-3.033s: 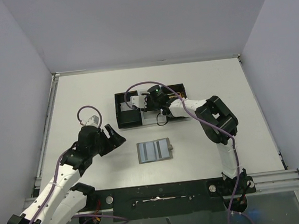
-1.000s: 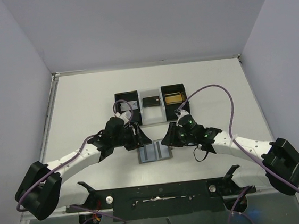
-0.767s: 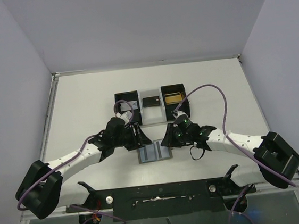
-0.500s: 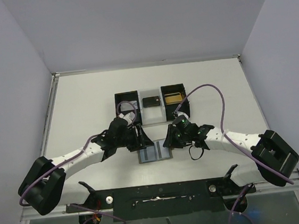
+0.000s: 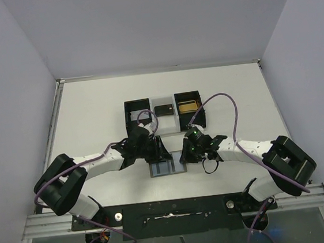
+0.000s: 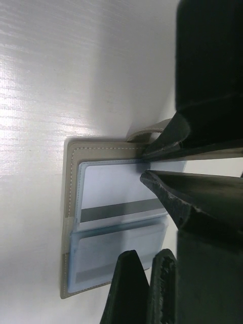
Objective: Take the credit cards out of the card holder
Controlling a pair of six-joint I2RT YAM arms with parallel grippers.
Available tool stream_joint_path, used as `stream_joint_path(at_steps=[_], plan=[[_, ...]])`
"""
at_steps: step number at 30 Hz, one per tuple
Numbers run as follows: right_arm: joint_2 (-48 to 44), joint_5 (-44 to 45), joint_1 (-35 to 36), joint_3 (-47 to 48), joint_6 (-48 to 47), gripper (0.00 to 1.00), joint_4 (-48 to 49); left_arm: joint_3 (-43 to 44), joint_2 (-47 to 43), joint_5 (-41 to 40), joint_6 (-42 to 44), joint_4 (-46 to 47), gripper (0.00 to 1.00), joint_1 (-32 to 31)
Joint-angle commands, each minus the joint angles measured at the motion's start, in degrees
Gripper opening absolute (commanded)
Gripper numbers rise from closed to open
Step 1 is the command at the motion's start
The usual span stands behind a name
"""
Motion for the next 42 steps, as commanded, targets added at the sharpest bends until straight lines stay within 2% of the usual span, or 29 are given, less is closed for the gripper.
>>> stream_joint_path(at_steps=[1,19,25,35,42], plan=[[0.8,0.3,-0.2,-0.6,0.7,0.16,2.6,0.0,1.5,-2.4,-0.2,3.2,0.40,-0.2],[3.0,-5.9,-1.3,-5.4,4.5,0.15,11.0,-5.8,5.8,-4.8,-4.4,5.9,0.37,-0.7],[3.6,-8.0,-1.5,-6.5,5.0,0.15,13.2,-8.1,7.2,-4.1,-7.4,11.0,0.37,-0.9],[3.7,-7.2,-1.5,-6.3,5.2,0.14,11.9,-9.4,3.4,-5.9,-8.5,12.0,0.30,-1.0],[4.2,-6.8,-1.5,-6.0,5.0,0.14,11.1,-10.4,1.0,-2.5,-10.2,16.3,0.27,-1.0]])
